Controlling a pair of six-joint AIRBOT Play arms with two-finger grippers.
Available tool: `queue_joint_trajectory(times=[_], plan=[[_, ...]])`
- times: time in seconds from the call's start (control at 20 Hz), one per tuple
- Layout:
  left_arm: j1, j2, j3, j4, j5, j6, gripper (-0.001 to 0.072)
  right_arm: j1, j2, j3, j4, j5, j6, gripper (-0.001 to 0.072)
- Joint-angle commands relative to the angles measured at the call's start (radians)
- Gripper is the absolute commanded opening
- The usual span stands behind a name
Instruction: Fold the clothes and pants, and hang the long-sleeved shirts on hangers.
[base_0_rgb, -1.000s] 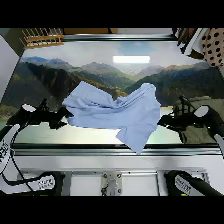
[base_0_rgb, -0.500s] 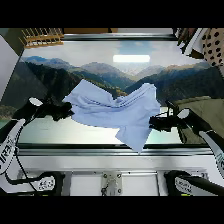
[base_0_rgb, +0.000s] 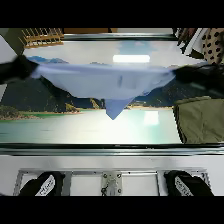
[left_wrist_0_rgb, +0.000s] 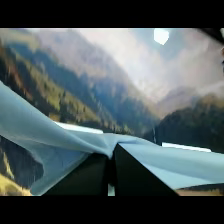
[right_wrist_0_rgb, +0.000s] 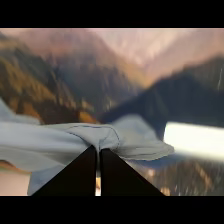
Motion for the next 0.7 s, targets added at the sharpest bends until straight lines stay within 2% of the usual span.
queue_joint_trajectory(times=[0.0,0.1,0.35,0.5,0.65], plan=[[0.043,0.212,0.128,0.003,-0.015,0.000,0.0010,-0.004,0.192,0.150,-0.006,-0.069,-0.053,0.0012],[0.068,0.308,0.151,0.003,-0.016,0.000,0.0010,-0.004,0.292,0.150,-0.032,-0.112,-0.055,0.0012],[0.151,0.481,0.154,0.001,0.000,-0.017,0.0010,-0.004,0.425,0.150,-0.114,-0.113,-0.051,0.0012],[0.183,0.503,0.154,-0.005,-0.015,-0.040,0.0010,-0.004,0.429,0.150,-0.114,-0.118,-0.005,0.0012],[0.173,0.418,0.153,-0.009,-0.089,-0.040,0.0010,-0.004,0.363,0.150,-0.113,-0.119,0.045,0.0011]])
